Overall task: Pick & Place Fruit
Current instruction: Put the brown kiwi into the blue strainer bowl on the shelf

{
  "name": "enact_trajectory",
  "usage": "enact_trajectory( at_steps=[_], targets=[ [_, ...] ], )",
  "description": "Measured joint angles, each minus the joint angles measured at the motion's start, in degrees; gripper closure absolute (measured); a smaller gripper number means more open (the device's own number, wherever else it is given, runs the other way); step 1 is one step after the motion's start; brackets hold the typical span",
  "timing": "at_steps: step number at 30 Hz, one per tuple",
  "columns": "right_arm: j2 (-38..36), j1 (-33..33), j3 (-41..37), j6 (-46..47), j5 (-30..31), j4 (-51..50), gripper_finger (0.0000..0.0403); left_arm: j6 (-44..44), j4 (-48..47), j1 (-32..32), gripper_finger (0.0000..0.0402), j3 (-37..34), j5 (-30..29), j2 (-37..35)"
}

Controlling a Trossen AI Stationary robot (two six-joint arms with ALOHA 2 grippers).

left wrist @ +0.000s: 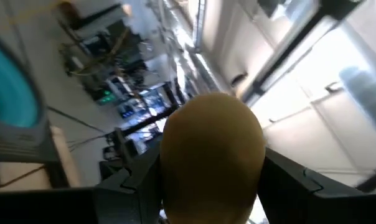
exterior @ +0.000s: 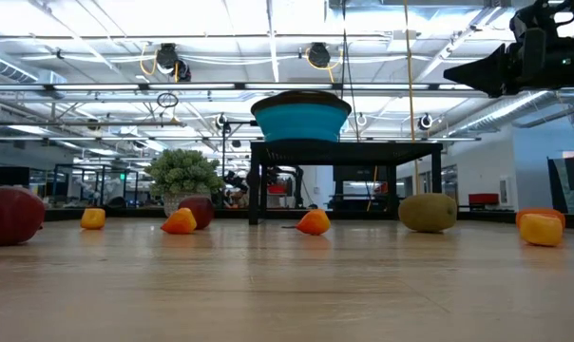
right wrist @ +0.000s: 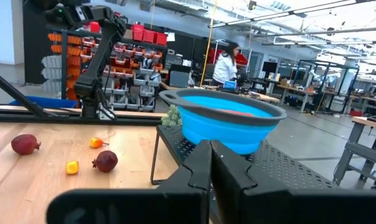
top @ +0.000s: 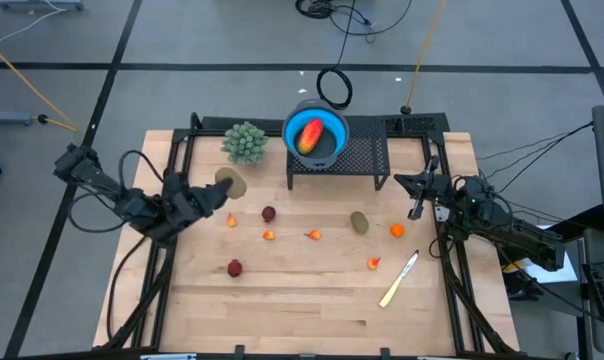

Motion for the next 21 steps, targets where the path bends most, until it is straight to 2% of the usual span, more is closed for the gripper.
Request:
enact_trajectory(
  at_steps=[5, 8, 11, 16, 21],
  targets=[
    [0.0, 0.01, 0.0, -1.0, 0.02, -0.01, 0.0403, -5.26, -9.86, 0.26, 0.0195, 0.0, -5.02, 0.09],
    [0.0, 0.01, 0.0, -1.25, 0.01, -0.01, 0.0403, -8.7, -15.87, 1.46, 0.0195, 0.0, -5.4, 0.6],
    [0.0, 0.01, 0.0, -1.27, 0.0, 0.01, 0.0403, -9.27, -17.66, 3.28, 0.0195, 0.0, -4.67, 2.15],
    [0.0, 0.01, 0.0, -1.29, 0.0, 0.0, 0.0403, -11.74, -18.28, 9.02, 0.0195, 0.0, 2.39, 6.16],
    [0.0, 0.01, 0.0, -1.29, 0.0, -0.01, 0.0403, -15.58, -19.06, 16.39, 0.0195, 0.0, 12.79, 10.3]
  ],
)
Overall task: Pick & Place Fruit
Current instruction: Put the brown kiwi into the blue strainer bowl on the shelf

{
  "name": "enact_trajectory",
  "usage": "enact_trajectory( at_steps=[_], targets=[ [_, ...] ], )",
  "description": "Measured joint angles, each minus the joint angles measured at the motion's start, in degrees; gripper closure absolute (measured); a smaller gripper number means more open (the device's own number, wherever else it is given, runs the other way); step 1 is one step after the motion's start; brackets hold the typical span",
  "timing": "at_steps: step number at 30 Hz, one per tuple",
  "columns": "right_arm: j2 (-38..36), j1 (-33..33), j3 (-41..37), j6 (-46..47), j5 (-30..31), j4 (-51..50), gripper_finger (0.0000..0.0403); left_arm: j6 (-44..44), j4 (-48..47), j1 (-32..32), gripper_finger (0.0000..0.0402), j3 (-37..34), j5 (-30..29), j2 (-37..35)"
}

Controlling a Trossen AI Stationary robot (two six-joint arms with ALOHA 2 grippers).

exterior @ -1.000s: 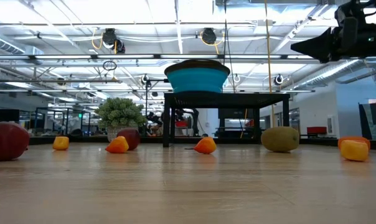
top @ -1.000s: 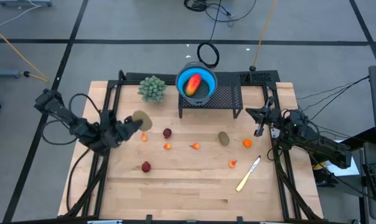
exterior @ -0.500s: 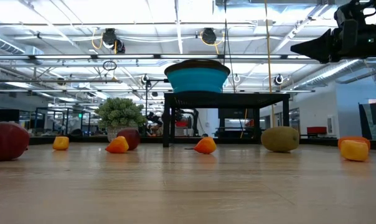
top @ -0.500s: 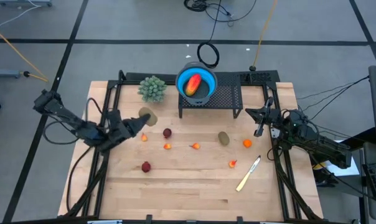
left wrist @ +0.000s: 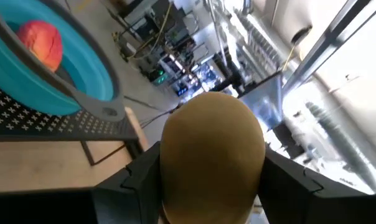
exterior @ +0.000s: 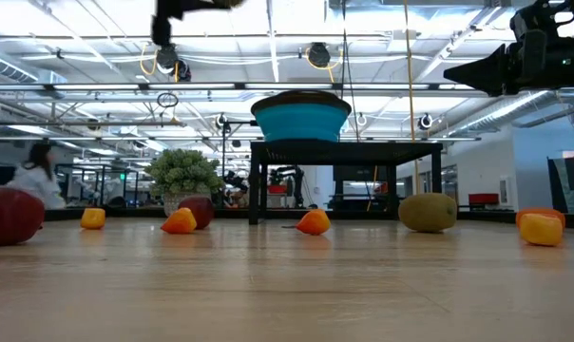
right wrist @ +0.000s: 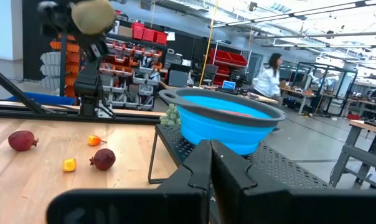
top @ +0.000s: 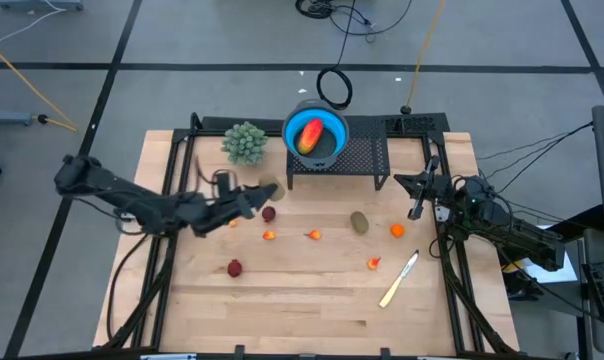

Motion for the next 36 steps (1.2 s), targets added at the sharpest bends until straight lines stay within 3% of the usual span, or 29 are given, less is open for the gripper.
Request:
enact_trajectory(
  at_steps=[5, 11, 17, 26, 36],
  targets=[
    [0.0, 0.0, 0.0, 0.0, 0.02, 0.02, 0.0403, -0.36, -9.41, 6.72, 0.0195, 3.95, 8.92, 3.09],
    [0.02, 0.0, 0.0, 0.0, 0.02, 0.0, 0.0403, 6.01, -33.0, 13.76, 0.0195, 18.51, 17.44, 7.48],
    [0.0, -0.02, 0.0, 0.02, 0.02, 0.0, 0.0403, 16.51, -50.0, 19.43, 0.0195, 33.37, 21.41, 13.09],
    [0.02, -0.02, 0.0, 0.09, 0.02, -0.02, 0.0403, 33.45, -54.89, 27.09, 0.0195, 46.13, 23.44, 22.43],
    [0.02, -0.02, 0.0, 0.66, 0.04, -0.02, 0.0403, 39.9, -54.39, 35.1, 0.0195, 49.29, 25.64, 29.99]
  ],
)
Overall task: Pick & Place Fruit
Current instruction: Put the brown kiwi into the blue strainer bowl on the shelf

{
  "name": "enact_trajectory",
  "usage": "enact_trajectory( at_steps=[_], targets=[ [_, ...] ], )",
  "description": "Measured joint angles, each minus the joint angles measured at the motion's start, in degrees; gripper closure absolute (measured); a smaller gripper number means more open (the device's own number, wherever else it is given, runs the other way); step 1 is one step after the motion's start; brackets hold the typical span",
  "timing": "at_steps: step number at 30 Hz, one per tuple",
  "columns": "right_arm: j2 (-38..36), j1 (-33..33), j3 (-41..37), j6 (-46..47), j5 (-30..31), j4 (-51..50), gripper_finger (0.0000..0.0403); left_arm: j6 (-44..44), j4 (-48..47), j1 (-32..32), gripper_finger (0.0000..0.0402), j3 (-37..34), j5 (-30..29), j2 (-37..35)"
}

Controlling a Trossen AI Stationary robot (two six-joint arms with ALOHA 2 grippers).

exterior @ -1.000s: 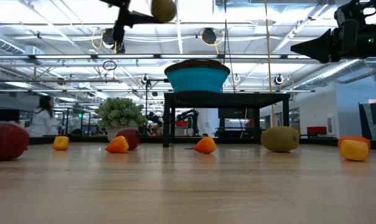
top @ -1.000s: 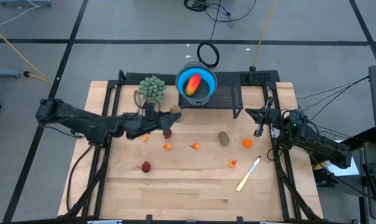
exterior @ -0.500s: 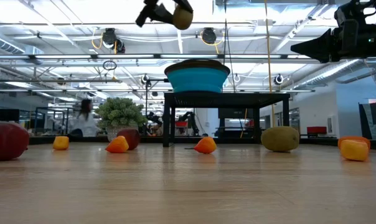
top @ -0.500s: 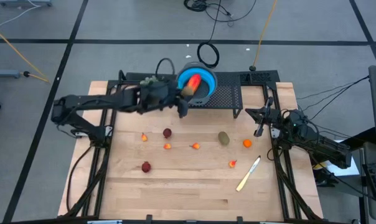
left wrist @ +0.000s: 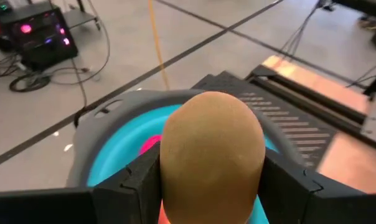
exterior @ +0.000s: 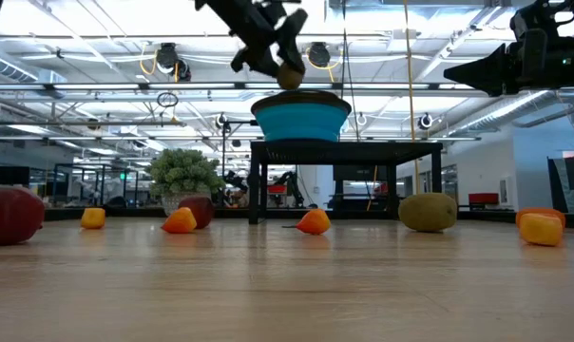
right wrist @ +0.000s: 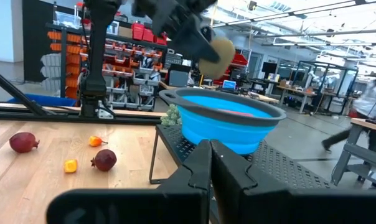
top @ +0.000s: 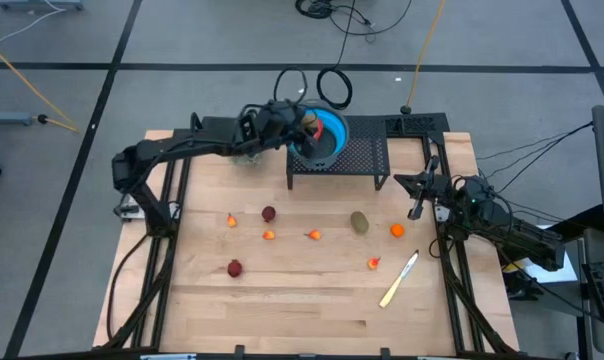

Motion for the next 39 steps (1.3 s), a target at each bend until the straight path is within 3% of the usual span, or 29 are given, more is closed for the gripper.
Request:
enact_trajectory(
  at_steps=[10, 17, 39],
  targets=[
    [0.0, 0.0, 0.0, 0.01, -0.01, -0.12, 0.0403, 0.03, 0.25, 2.68, 0.0195, 0.07, 0.14, 1.47],
    [0.0, 0.02, 0.0, 0.02, -0.01, -0.43, 0.0403, -0.95, 5.56, 1.74, 0.0195, 0.11, 7.45, 2.69],
    [0.13, 0.0, 0.0, 0.66, 0.14, -0.67, 0.0403, 1.47, 8.09, 0.29, 0.0195, -0.02, 7.47, 7.83]
  ],
)
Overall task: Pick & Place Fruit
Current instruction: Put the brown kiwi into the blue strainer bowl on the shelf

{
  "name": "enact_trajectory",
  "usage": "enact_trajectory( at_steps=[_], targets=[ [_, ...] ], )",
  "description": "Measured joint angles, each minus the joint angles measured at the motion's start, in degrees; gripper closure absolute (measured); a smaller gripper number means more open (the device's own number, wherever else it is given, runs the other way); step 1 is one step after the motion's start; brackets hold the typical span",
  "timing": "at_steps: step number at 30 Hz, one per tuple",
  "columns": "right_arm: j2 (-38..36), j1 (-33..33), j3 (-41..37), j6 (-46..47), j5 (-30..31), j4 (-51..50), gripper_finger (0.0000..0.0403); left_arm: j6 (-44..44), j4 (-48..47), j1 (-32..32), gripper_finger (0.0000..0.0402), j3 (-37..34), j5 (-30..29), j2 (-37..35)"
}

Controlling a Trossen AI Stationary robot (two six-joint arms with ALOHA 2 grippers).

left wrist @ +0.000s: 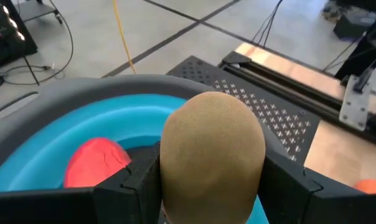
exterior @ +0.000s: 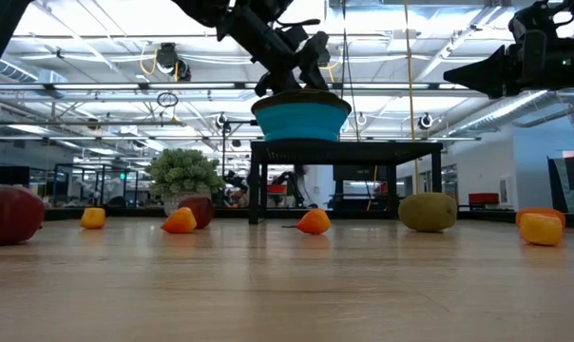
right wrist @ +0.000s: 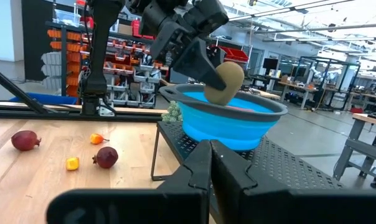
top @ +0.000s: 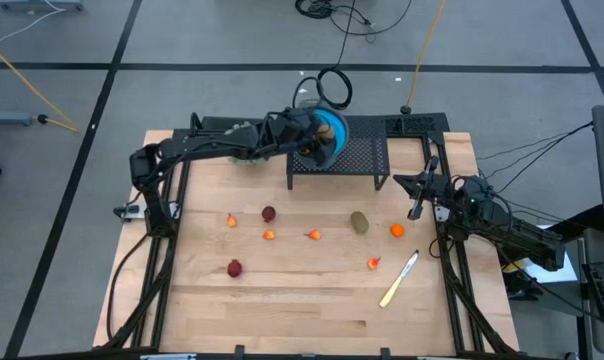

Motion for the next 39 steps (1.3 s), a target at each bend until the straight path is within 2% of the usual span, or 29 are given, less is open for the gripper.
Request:
enact_trajectory(
  at_steps=[12, 23, 39],
  targets=[
    [0.0, 0.0, 0.02, 0.2, 0.07, -0.14, 0.0403, 5.82, -1.6, -0.32, 0.0195, 0.0, -0.04, 0.11],
    [0.0, 0.0, 0.01, 0.22, 0.07, -0.14, 0.0403, 6.67, -3.48, -0.26, 0.0193, 0.0, -0.13, 0.11],
    [0.0, 0.0, 0.0, 0.22, 0.07, -0.12, 0.0403, 9.6, -3.98, -0.17, 0.0114, 0.0, -3.12, -2.08]
  ],
)
